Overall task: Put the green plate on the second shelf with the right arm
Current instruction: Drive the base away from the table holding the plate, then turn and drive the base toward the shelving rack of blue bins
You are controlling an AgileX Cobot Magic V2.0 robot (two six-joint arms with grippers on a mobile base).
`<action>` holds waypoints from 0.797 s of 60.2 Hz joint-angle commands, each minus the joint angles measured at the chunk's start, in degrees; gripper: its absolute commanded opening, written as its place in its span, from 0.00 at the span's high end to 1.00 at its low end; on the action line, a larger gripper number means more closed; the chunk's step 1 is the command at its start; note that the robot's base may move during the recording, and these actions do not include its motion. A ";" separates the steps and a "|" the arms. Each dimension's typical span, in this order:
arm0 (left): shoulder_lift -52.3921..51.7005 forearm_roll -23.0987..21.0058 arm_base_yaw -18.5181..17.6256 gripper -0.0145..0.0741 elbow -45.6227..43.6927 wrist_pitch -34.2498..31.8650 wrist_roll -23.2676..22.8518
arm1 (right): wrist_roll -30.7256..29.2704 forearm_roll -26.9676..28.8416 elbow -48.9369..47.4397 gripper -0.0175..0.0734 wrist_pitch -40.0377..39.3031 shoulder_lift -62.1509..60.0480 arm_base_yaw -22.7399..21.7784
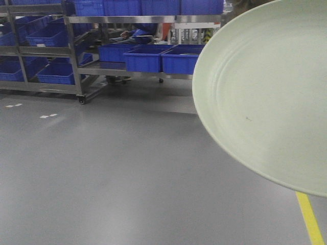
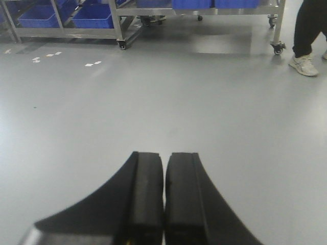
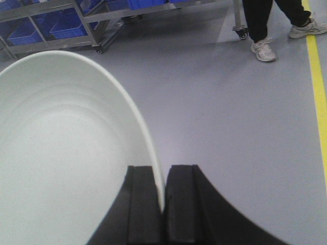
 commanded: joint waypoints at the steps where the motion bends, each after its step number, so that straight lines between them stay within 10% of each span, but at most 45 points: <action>1: -1.22 0.10 -0.29 0.70 2.29 -4.15 0.05 | -0.07 0.13 -1.88 0.75 -6.43 -0.07 -0.28; 48: -1.22 0.10 -0.29 0.70 2.29 -4.15 0.05 | -0.07 0.13 -1.88 0.75 -6.43 -0.07 -0.28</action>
